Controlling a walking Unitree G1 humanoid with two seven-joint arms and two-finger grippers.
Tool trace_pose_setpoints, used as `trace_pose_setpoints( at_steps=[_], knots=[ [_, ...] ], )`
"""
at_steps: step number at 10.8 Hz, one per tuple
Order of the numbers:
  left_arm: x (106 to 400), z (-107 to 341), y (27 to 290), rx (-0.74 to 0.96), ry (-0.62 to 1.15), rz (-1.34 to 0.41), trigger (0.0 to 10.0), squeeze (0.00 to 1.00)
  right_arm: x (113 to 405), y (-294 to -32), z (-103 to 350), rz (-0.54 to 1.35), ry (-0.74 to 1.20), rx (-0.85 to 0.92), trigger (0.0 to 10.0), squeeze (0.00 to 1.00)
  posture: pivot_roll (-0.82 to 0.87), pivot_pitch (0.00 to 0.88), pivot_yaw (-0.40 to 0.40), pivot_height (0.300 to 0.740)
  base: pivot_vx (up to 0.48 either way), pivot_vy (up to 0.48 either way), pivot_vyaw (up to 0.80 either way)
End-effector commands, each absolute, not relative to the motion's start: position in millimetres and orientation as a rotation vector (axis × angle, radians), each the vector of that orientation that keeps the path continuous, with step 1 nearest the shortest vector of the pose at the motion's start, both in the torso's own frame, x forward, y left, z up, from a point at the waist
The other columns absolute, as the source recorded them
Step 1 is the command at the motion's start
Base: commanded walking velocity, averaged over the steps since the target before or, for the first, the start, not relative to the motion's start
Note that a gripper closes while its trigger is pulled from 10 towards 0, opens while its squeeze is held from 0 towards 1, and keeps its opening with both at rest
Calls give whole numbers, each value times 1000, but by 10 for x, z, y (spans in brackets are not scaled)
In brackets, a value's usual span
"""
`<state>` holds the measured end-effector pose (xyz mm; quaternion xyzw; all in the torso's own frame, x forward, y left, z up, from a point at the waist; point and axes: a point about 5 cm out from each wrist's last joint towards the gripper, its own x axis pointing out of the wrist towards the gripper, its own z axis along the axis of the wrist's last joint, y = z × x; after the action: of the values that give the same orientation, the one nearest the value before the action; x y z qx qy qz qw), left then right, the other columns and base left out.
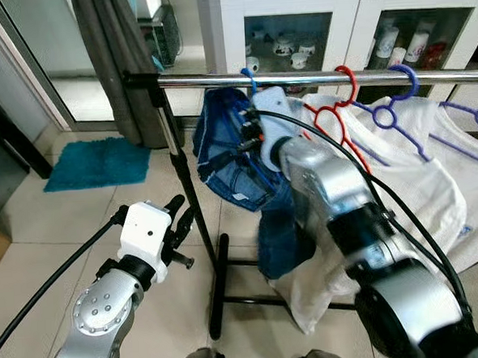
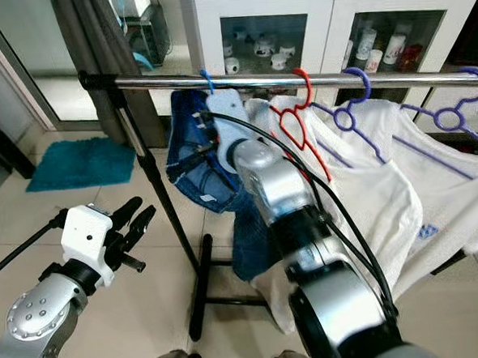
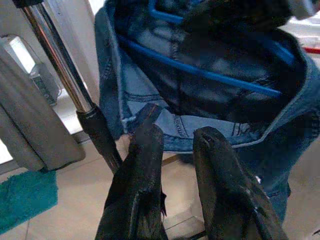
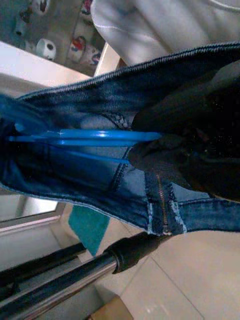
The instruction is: Hang hanger
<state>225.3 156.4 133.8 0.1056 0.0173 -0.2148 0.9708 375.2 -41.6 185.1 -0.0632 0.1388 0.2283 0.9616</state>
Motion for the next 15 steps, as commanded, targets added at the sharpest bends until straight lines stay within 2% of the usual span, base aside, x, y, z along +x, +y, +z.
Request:
trace_pose_setpoints(
  at_steps=[1, 5, 6, 7, 15],
  knots=[
    [2234, 1358, 1581, 218, 34, -438, 10000, 0, 3784, -343, 1992, 486, 232, -130, 10000, 0, 9, 109, 56, 740, 0, 0, 0],
    [2219, 1343, 1568, 221, 42, -446, 10000, 0, 3771, -183, 1937, 548, 283, -163, 10000, 0, 15, 108, 47, 740, 0, 0, 0],
    [2212, 1338, 1566, 222, 44, -448, 10000, 0, 3768, -161, 1919, 562, 291, -150, 10000, 110, 15, 108, 45, 740, 0, 0, 0],
    [2215, 1337, 1573, 222, 46, -443, 10000, 0, 3766, -150, 1912, 579, 291, -117, 10000, 1000, 14, 108, 45, 740, 0, 0, 0],
    [2241, 1326, 1598, 230, 53, -439, 10000, 0, 3749, -409, 2062, 599, 208, -31, 10000, 1000, 11, 99, 65, 740, 0, 0, 0]
  ],
)
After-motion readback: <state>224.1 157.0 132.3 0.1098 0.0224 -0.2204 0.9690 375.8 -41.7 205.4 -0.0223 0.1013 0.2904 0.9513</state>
